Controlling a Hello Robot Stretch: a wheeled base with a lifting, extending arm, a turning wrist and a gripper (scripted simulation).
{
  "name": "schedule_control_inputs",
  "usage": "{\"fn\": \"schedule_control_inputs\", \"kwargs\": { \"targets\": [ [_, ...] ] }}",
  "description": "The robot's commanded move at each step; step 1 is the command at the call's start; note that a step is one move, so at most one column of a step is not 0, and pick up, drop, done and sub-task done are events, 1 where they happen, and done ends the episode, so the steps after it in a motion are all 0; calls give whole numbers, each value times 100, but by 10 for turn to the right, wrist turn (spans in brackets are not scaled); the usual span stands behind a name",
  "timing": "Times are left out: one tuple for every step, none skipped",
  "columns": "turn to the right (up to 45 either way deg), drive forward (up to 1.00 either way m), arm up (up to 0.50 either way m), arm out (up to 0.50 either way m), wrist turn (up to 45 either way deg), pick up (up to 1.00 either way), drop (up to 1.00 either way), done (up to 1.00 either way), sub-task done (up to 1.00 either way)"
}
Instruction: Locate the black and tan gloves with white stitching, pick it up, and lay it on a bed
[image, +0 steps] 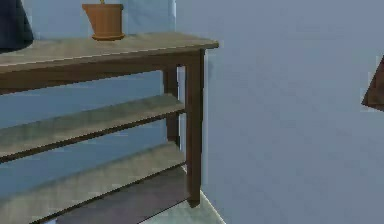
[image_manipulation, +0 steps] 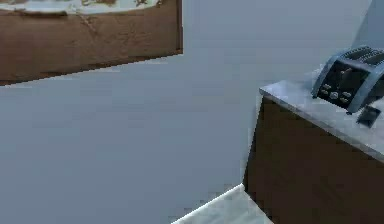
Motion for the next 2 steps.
{"fn": "schedule_control_inputs", "kwargs": {
  "targets": [
    [-450,0,0,0,0,0,0,0,0],
    [-450,0,0,0,0,0,0,0,0]
  ]
}}
